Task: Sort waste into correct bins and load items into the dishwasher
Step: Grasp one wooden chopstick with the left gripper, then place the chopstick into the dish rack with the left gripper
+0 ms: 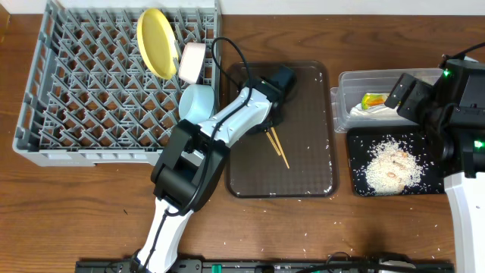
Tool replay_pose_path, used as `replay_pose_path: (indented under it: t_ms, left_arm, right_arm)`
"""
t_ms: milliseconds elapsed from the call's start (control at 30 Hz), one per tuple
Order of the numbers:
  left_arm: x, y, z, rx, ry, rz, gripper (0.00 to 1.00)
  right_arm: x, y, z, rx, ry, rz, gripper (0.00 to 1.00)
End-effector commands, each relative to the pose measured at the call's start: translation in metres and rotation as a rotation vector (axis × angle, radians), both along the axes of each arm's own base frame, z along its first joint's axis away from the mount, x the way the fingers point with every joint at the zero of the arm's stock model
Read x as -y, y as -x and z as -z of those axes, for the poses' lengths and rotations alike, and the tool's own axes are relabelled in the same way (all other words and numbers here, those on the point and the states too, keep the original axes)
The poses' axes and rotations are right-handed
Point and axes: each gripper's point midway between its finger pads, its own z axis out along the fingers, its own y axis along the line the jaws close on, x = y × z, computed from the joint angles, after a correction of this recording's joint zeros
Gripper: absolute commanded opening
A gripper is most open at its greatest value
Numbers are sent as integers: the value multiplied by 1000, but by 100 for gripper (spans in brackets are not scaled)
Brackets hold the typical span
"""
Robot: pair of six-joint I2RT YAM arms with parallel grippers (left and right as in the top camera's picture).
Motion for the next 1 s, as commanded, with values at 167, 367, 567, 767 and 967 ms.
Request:
replay_pose_path:
  t_ms: [167,367,567,767,967]
  left_arm:
    - [7,15,13,-81,43,39,8]
    - [12,11,-19,-31,65,164,7]
    - [10,13,-88,81,61,401,7]
    - [-59,19,-189,248,-82,507,8]
    - [-183,17,-231,246,-394,370,7]
  right_arm:
    - [3,0,-7,18,0,17,99]
    - [3,0,-6,18,0,17,99]
    - [3,0,-7,18,0,17,99]
    - [3,0,-7,18,0,17,99]
    - [3,0,-7,18,0,17,99]
